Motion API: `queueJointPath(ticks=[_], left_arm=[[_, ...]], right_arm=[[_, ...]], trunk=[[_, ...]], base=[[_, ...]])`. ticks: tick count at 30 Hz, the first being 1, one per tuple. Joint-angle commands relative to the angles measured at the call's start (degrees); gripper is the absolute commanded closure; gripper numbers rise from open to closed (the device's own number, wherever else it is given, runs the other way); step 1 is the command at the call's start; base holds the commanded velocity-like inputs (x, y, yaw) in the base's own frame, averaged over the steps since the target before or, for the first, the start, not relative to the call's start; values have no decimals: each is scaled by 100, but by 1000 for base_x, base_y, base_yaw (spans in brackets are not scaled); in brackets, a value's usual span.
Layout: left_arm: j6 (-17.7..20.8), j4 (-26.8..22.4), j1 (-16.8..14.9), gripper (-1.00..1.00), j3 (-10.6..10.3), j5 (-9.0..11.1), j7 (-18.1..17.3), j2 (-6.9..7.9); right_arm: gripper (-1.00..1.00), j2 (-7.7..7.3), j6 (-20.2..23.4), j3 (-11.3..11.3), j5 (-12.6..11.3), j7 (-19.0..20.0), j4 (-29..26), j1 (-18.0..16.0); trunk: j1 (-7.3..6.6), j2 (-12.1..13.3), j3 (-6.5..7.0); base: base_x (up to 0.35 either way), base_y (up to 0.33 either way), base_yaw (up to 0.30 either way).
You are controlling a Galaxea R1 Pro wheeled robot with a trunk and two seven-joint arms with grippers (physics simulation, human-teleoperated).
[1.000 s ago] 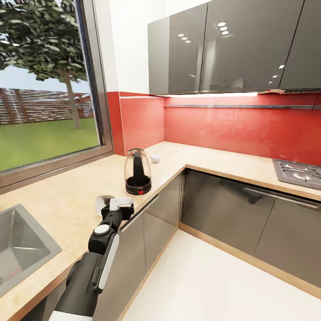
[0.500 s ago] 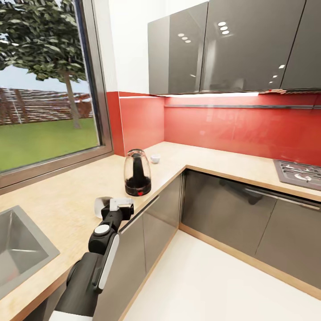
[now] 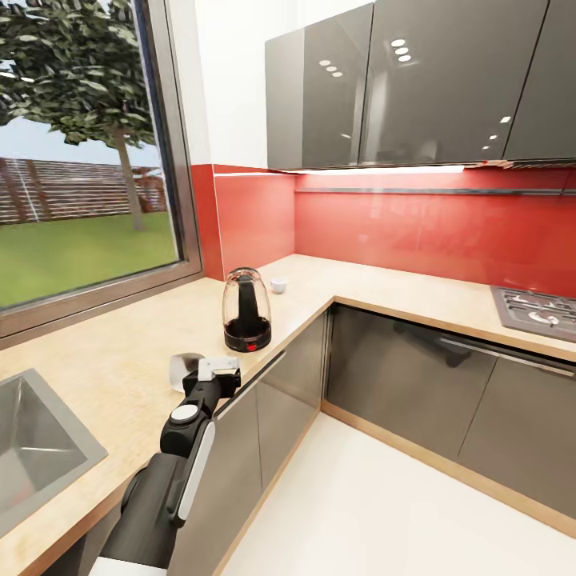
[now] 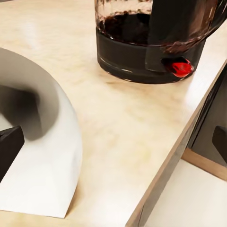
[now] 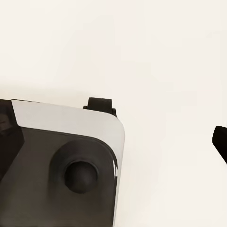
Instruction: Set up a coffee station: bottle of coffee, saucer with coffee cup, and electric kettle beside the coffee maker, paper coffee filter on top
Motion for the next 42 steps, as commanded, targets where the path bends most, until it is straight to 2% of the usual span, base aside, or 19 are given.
queueJointPath(ticks=[1, 29, 42], left_arm=[[35, -7, -4, -100, -7, -38, 12, 0], [35, 7, -4, -100, -7, -41, 12, 0], [26, 161, -4, -100, -7, -38, 12, 0]], right_arm=[[-100, -2, -29, 10, 43, 4, 15, -8], [-100, -2, -29, 10, 43, 4, 15, -8], [-100, -2, -29, 10, 43, 4, 15, -7]], trunk=[[0, -4, -6], [0, -4, -6], [0, -4, -6]], base=[[0, 0, 0], [28, 11, 0], [3, 0, 0]])
